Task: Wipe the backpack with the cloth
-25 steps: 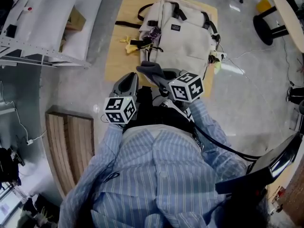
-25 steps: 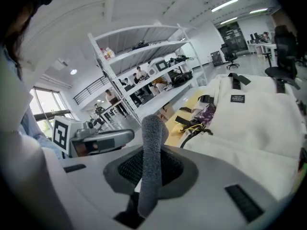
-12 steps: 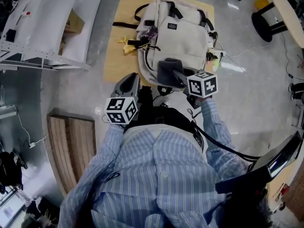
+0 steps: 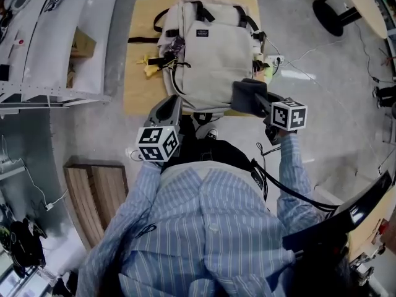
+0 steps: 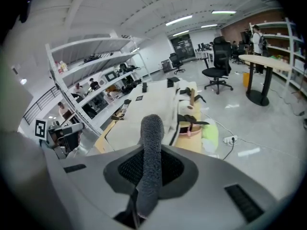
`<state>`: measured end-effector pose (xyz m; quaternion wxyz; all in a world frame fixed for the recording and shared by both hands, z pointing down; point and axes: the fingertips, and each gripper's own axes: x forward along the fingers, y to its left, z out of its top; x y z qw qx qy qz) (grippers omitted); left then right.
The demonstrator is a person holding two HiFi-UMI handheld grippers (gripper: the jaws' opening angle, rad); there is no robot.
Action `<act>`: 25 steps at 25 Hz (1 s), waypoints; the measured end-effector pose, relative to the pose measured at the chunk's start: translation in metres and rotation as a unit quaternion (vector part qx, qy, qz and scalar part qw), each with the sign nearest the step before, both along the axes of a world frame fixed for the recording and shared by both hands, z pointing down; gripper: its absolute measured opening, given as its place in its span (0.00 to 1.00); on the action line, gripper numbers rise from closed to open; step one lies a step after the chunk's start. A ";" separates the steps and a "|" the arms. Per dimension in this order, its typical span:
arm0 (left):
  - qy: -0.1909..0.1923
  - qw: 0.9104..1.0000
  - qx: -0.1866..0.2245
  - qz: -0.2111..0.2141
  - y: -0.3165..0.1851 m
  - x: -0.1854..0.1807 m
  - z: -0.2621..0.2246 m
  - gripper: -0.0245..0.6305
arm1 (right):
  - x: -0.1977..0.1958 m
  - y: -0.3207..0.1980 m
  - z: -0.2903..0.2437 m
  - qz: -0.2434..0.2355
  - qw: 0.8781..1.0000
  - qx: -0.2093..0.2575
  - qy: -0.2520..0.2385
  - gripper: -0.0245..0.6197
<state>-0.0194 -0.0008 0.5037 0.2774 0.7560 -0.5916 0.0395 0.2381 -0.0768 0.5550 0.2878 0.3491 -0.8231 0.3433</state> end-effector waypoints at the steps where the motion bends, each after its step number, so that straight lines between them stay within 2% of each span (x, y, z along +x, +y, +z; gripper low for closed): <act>1: 0.000 1.000 0.000 0.004 -0.002 0.003 0.000 0.09 | 0.011 -0.002 0.000 0.011 1.000 0.001 0.003 0.11; 5: 0.004 1.000 -0.004 0.009 -0.007 0.007 0.002 0.09 | 0.032 -0.006 -0.003 0.034 0.999 0.003 0.009 0.11; 9: 0.001 1.000 -0.003 0.000 -0.011 -0.003 -0.001 0.09 | 0.009 -0.009 -0.025 0.014 1.000 0.015 -0.012 0.11; 15: -0.004 1.000 -0.005 -0.021 -0.012 -0.026 -0.002 0.09 | -0.078 -0.027 -0.067 -0.049 0.995 0.049 -0.074 0.11; 19: -0.006 0.999 -0.008 -0.038 -0.012 -0.045 -0.001 0.09 | -0.157 -0.035 -0.077 -0.102 0.987 0.042 -0.119 0.11; 25: -0.008 0.998 -0.010 -0.062 -0.014 -0.073 -0.002 0.09 | -0.256 -0.038 -0.065 -0.164 0.977 0.022 -0.136 0.11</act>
